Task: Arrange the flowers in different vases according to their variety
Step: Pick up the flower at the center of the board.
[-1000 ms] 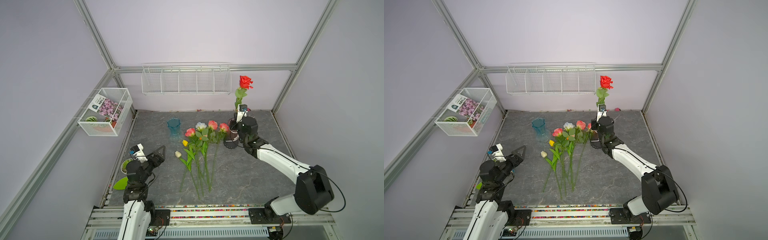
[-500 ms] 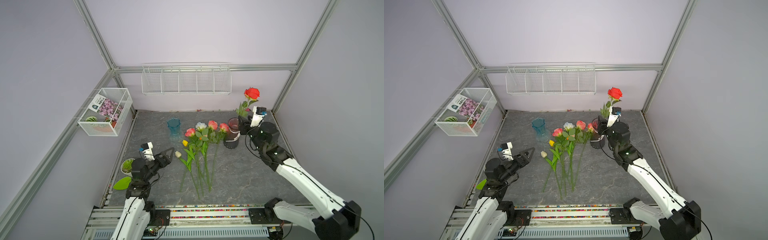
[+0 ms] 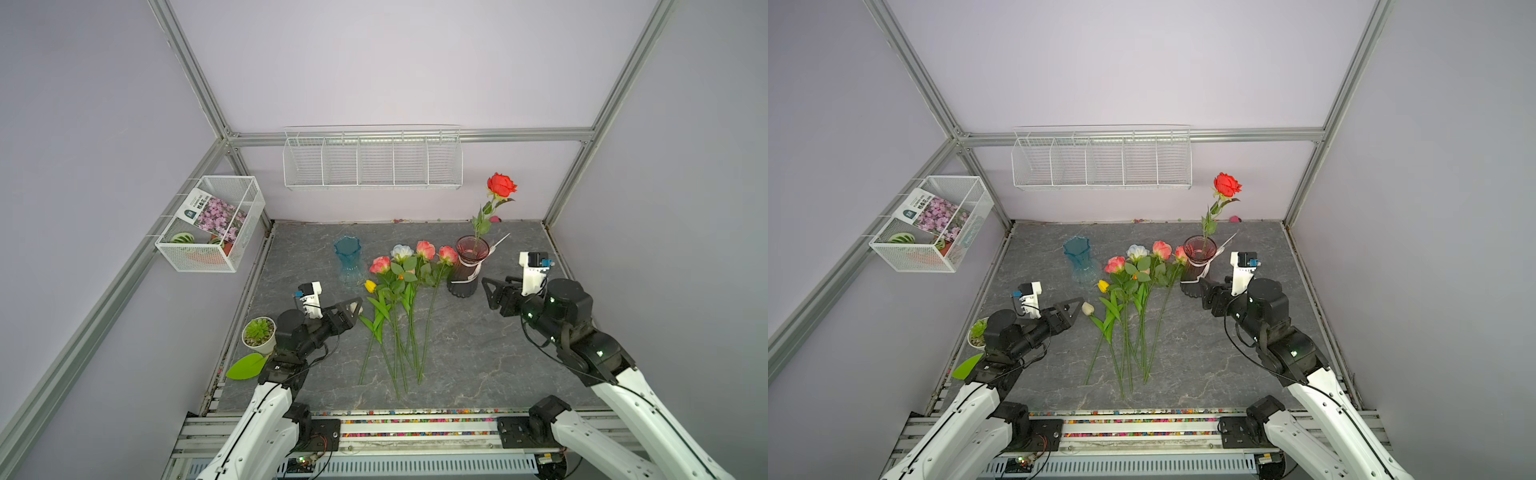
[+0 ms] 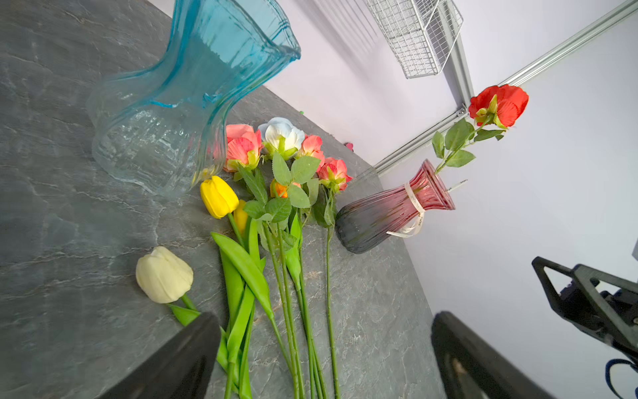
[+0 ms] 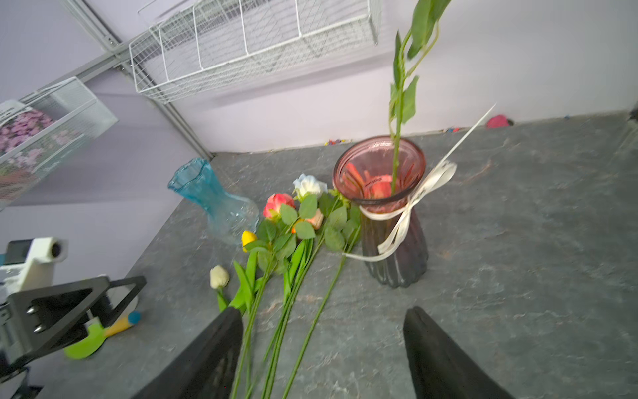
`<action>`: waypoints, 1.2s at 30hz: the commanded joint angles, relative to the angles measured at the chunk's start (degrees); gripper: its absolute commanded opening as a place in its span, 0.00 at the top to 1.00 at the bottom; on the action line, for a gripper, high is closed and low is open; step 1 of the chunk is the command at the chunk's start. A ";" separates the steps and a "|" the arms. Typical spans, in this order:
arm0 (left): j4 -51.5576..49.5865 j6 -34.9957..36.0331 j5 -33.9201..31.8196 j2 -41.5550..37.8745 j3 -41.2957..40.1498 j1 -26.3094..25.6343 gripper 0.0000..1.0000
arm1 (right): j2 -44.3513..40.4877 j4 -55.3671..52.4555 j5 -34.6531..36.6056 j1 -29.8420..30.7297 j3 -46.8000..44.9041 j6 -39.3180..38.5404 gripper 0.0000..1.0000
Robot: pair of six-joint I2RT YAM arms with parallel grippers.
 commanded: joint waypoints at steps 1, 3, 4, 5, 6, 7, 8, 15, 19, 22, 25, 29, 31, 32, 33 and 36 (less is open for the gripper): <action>0.93 2.89 -2.78 -0.32 1.64 -1.91 0.00 | 0.04 -2.54 -8.58 0.35 -2.97 3.80 0.21; 0.10 3.56 -4.21 -0.68 1.75 -2.42 0.00 | 1.09 -1.64 -9.27 2.15 -4.36 4.85 0.21; -0.26 3.68 -4.74 -0.95 1.74 -2.46 0.01 | 1.85 -1.59 -8.05 3.91 -4.81 5.00 0.21; -0.69 3.94 -5.47 -1.35 1.69 -2.47 0.01 | 2.96 -1.61 -6.23 6.07 -4.87 4.92 0.21; -1.22 4.07 -6.43 -1.71 1.53 -2.48 0.01 | 4.40 -1.78 -4.88 7.96 -4.73 4.91 0.21; -1.98 4.12 -7.73 -2.20 1.43 -2.51 0.01 | 6.22 -2.06 -3.53 10.06 -4.35 4.75 0.21; -2.82 4.16 -9.04 -2.57 1.31 -2.52 0.01 | 8.08 -2.25 -2.01 12.01 -3.78 4.74 0.22; -5.45 4.36 -12.03 -2.52 2.03 -2.52 0.01 | 22.25 -3.46 7.81 19.52 0.51 6.56 0.29; -5.27 4.27 -11.42 -2.97 2.04 -2.47 0.01 | 33.06 -4.95 10.79 20.19 5.11 8.00 0.34; -5.36 3.98 -11.35 -3.73 1.95 -2.46 0.01 | 42.55 -8.70 13.79 20.19 11.79 8.36 0.36; -5.02 3.92 -10.76 -4.51 1.75 -2.51 0.01 | 51.40 -11.64 17.42 20.19 18.35 8.93 0.41; -5.20 3.90 -10.76 -5.37 1.60 -2.51 0.01 | 60.60 -12.72 18.31 18.75 24.77 9.86 0.44; -5.30 3.93 -10.76 -5.51 1.62 -2.49 0.01 | 63.90 -12.85 18.07 18.03 27.02 10.46 0.45; -5.29 3.86 -10.68 -5.55 1.62 -2.52 0.00 | 65.37 -12.69 17.77 17.64 28.04 10.79 0.46; -5.29 3.95 -10.59 -5.63 1.63 -2.52 0.00 | 66.48 -12.68 17.63 17.33 28.83 11.01 0.46; -5.27 3.88 -10.66 -5.72 1.68 -2.52 0.01 | 70.40 -12.81 17.63 16.27 31.30 11.63 0.47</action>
